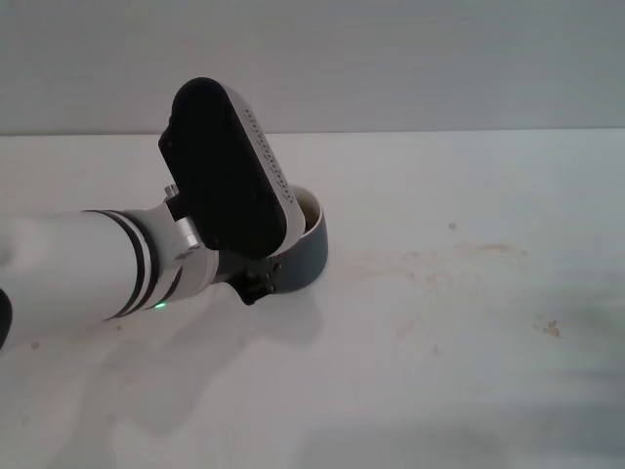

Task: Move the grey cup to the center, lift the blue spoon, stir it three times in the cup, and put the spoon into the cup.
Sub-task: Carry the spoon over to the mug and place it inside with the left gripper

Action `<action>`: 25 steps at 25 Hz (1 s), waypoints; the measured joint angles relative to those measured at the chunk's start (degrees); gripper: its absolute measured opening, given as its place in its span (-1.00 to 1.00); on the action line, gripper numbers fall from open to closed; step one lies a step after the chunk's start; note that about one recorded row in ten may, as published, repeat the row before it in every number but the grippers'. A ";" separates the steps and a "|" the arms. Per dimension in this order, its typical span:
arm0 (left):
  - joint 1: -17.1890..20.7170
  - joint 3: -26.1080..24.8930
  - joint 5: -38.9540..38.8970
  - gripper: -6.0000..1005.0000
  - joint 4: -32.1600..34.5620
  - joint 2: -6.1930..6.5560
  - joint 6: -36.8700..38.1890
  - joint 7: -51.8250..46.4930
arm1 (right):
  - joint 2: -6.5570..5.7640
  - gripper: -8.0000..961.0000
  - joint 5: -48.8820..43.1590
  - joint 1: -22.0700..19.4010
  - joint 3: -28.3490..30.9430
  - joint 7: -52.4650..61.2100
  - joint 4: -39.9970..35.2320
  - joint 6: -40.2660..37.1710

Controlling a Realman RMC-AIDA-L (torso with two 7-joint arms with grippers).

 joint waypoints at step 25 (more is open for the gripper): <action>-1.73 -4.74 0.97 -0.63 2.28 0.11 0.01 0.95 | 0.00 -0.99 -0.15 0.40 -0.08 0.00 0.00 0.00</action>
